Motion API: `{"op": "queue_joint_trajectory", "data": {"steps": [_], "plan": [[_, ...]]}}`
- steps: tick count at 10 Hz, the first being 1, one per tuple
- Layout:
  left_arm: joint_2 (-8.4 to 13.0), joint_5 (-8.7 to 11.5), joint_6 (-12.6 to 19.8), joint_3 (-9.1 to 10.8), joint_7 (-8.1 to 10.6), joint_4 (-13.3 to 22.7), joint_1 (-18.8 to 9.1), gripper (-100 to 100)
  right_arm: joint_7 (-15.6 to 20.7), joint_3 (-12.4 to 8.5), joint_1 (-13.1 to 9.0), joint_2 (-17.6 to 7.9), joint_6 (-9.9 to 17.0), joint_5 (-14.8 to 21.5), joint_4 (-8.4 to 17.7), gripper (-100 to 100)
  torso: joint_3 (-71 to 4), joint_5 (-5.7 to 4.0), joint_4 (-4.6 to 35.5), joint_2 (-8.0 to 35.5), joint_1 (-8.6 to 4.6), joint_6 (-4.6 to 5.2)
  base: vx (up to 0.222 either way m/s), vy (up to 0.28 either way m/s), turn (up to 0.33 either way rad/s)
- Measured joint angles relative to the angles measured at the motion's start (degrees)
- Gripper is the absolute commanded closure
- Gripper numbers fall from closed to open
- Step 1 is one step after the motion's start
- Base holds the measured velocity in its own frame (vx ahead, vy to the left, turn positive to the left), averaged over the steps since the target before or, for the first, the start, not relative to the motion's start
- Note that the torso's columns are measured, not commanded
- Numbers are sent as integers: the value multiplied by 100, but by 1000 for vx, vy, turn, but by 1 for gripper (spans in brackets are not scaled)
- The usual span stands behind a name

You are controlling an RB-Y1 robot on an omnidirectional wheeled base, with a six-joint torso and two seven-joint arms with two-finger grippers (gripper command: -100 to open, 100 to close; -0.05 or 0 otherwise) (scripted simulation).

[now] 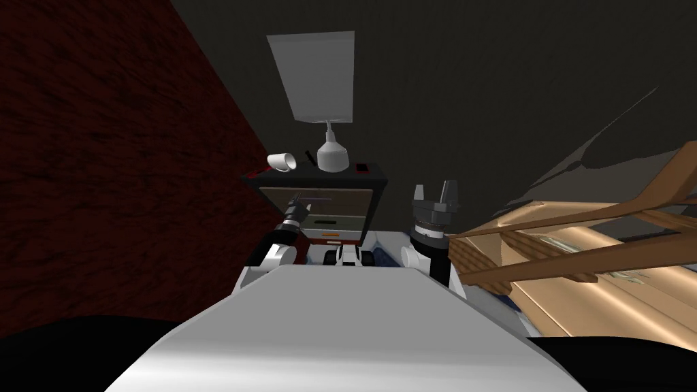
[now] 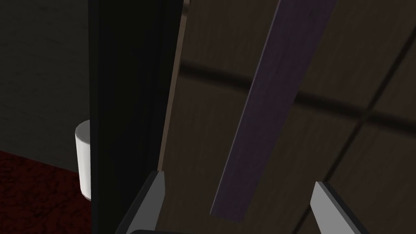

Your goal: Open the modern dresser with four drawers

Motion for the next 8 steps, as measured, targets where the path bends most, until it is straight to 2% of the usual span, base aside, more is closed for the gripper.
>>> {"op": "queue_joint_trajectory", "data": {"steps": [8], "plan": [[107,77,10,-67,-3,-196,235,100,0,0,-2,0,1,0,1,0,-9,2,-1,-15,13,-5,-155,7,17]]}}
